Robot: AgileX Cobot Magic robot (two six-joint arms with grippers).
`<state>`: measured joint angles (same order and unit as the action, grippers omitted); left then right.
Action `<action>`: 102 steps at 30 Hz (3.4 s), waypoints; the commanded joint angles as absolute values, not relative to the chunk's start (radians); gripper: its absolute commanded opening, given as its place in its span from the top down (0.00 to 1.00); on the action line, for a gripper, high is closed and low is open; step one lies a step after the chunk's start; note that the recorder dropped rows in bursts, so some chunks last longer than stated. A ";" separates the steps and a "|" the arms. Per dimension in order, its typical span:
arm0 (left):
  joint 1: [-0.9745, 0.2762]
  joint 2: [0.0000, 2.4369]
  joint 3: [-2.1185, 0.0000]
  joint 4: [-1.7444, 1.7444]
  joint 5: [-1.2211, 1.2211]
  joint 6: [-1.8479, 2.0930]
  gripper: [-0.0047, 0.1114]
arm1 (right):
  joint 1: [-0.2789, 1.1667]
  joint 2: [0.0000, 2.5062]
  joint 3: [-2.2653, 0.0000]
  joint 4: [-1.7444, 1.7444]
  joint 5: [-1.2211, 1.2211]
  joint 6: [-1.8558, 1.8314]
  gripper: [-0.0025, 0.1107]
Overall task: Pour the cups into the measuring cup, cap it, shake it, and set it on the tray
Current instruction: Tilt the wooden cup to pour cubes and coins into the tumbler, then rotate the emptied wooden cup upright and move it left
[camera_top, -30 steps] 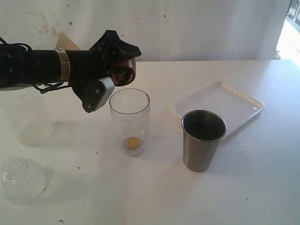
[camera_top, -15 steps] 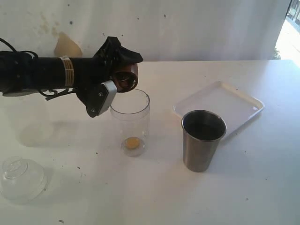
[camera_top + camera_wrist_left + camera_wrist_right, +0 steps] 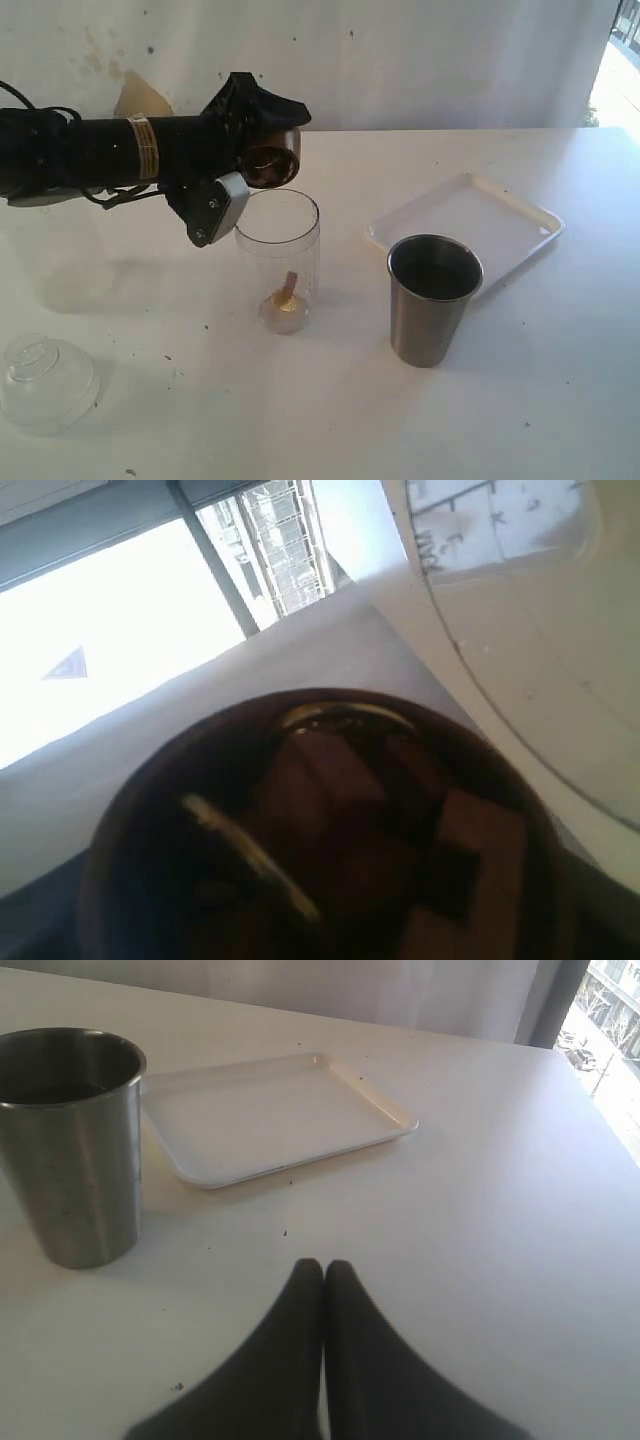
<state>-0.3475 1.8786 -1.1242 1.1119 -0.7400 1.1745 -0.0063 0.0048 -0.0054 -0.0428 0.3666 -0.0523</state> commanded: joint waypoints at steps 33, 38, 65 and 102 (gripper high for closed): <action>-0.351 1.873 -1.130 1.090 -0.836 1.312 0.96 | -0.011 0.000 0.000 -0.049 0.353 -0.022 0.98; -0.353 1.873 -1.130 1.138 -0.837 1.351 0.96 | -0.011 0.000 0.000 -0.049 0.353 -0.022 0.98; -0.371 1.873 -1.130 1.057 -0.845 1.425 0.96 | -0.011 0.000 0.000 -0.049 0.353 -0.022 0.98; -0.373 1.718 -1.130 0.786 -0.778 0.270 0.96 | -0.011 0.000 0.000 -0.049 0.353 -0.022 0.98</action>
